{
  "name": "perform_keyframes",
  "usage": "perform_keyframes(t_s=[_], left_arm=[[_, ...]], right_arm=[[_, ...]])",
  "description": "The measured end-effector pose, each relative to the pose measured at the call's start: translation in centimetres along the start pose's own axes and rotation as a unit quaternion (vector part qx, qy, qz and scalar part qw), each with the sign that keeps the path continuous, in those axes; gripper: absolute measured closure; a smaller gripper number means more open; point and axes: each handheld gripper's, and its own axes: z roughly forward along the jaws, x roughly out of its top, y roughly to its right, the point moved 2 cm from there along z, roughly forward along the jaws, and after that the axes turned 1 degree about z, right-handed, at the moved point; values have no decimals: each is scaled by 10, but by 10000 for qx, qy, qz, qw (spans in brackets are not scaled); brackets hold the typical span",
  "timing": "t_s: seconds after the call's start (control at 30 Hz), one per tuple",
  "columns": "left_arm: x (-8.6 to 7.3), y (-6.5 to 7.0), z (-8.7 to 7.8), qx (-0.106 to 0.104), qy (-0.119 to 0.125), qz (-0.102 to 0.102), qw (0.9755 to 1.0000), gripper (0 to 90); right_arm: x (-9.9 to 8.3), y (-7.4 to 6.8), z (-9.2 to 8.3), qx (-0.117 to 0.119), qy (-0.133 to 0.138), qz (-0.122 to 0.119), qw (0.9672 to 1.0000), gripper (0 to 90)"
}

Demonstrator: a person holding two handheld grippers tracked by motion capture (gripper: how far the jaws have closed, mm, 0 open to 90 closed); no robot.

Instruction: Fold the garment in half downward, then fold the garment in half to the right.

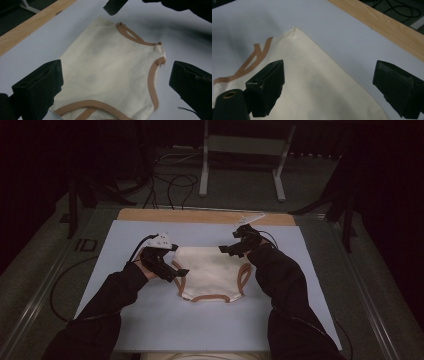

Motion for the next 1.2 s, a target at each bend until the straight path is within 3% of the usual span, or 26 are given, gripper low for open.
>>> perform_keyframes(t_s=[0.4, 1.2], left_arm=[[-7, 14, -9, -37, -33, 97, 9999, 0], [-40, 27, -2, -172, -211, 65, 9996, 0]], right_arm=[[13, -15, 20, 163, -11, -104, 9998, 103], [32, -38, 55, 419, -73, -197, 9989, 103]])
